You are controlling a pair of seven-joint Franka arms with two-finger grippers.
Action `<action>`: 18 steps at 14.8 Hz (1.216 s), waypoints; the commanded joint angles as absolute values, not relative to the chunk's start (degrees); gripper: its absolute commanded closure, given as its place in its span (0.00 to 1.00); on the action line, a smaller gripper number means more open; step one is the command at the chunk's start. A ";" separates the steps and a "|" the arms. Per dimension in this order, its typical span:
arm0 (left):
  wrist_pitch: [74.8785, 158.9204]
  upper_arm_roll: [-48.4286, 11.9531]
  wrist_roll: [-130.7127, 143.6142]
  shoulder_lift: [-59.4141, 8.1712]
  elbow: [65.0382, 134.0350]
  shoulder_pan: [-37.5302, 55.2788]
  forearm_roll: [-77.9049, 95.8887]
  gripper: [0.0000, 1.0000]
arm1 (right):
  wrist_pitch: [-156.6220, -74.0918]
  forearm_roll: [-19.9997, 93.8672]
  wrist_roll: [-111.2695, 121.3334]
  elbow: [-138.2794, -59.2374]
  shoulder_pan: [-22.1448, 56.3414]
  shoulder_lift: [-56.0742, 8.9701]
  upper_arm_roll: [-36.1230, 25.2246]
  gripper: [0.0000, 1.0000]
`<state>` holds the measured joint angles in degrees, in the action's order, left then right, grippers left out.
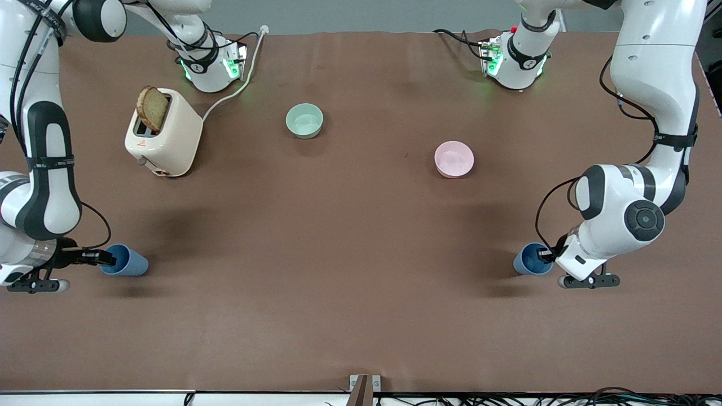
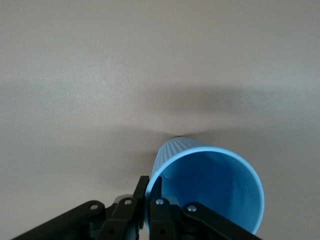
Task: Stack blue cups with both arms
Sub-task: 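Close the left gripper on one blue cup while the right gripper grasps the other, then carry the cup to the table middle while the right gripper lifts its cup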
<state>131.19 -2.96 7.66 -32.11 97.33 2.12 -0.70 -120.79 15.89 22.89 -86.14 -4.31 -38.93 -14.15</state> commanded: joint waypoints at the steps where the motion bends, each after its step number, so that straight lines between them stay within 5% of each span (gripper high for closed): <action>1: 125.80 -4.30 14.90 -26.99 97.57 5.61 0.17 1.00 | -120.41 17.40 24.26 -86.57 -4.83 -38.41 -13.97 0.94; 9: 124.19 -8.96 49.27 -27.94 93.78 20.82 -0.79 1.00 | -117.70 17.32 24.35 -87.89 -4.22 -36.83 -13.97 0.96; 18: 131.57 -8.70 65.74 -35.51 92.81 32.78 -1.85 1.00 | -102.59 13.29 17.33 -85.62 -0.44 -21.46 -13.54 0.99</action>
